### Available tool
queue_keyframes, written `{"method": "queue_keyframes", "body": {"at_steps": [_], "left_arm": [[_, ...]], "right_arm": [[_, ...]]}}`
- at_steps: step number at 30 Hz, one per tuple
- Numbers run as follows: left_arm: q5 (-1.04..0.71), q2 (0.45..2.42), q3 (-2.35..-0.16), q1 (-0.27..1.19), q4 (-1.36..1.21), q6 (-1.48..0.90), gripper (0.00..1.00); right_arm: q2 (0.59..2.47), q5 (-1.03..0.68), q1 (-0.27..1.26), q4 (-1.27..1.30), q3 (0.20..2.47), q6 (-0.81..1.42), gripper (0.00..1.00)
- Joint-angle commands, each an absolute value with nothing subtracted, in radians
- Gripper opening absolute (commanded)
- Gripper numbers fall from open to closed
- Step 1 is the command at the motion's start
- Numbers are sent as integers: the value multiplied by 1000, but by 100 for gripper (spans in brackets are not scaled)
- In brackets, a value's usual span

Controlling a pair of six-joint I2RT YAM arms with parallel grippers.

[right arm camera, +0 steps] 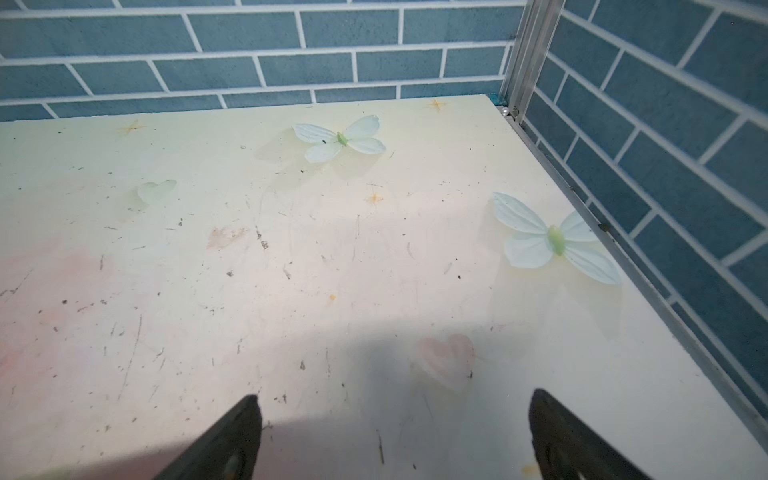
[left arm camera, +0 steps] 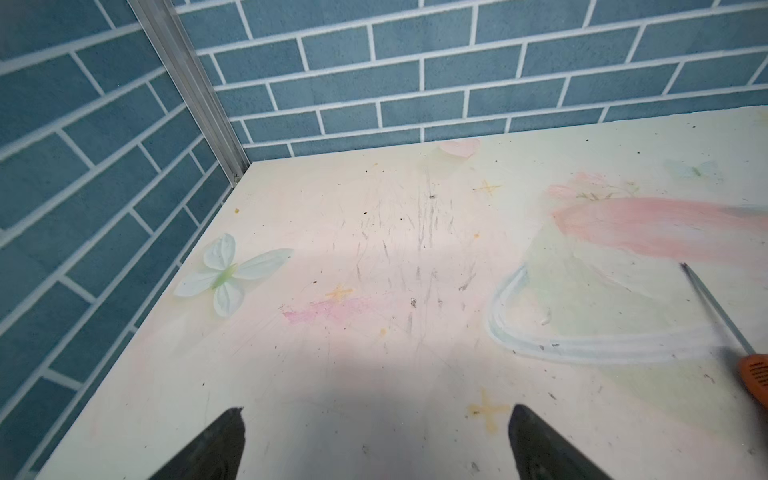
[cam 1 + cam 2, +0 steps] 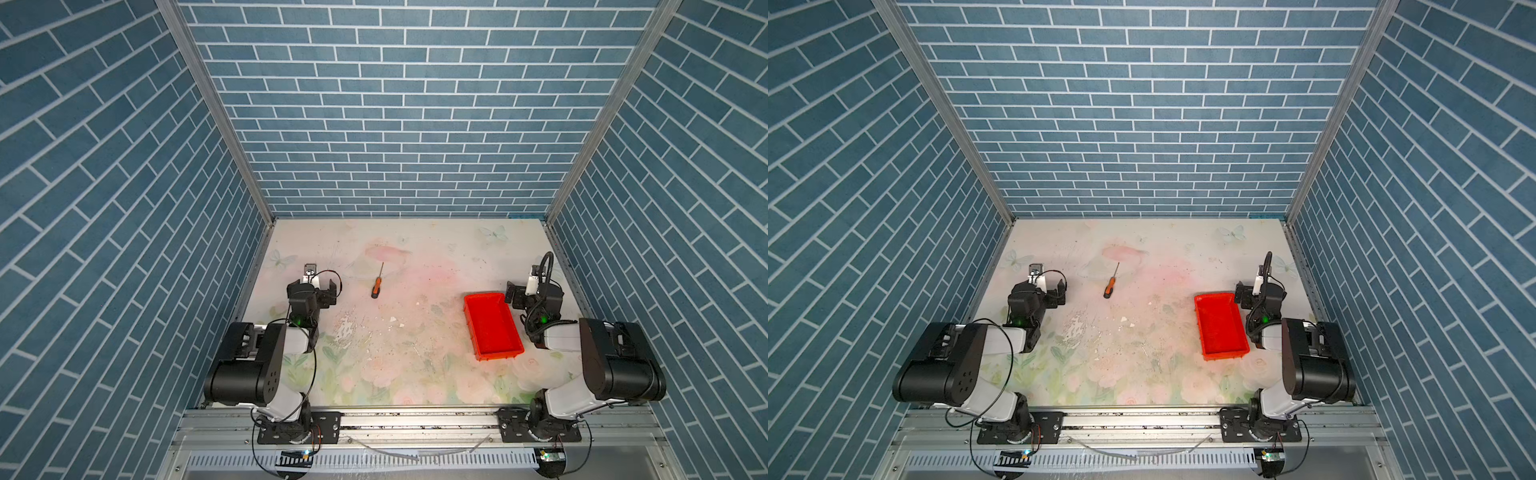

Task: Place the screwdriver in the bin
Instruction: 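Move the left gripper toward the orange-handled screwdriver while the right gripper rises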

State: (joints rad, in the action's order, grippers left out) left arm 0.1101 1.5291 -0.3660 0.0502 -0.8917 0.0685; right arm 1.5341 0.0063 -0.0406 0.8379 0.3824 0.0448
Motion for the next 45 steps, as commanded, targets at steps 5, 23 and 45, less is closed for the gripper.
{"method": "queue_keyframes", "body": {"at_steps": [5,23,45], "left_arm": [[105,1534,-379,44,-886,77,100],[100,1532,-379,45,-885,75,100],[163,1069,-507,238,-288,-28,100]], "right_arm": [[1540,1,-46,834,408,49,99],[1538,-1,-48,833,408,49,99],[1195,24,9,484,486,35,99]]}}
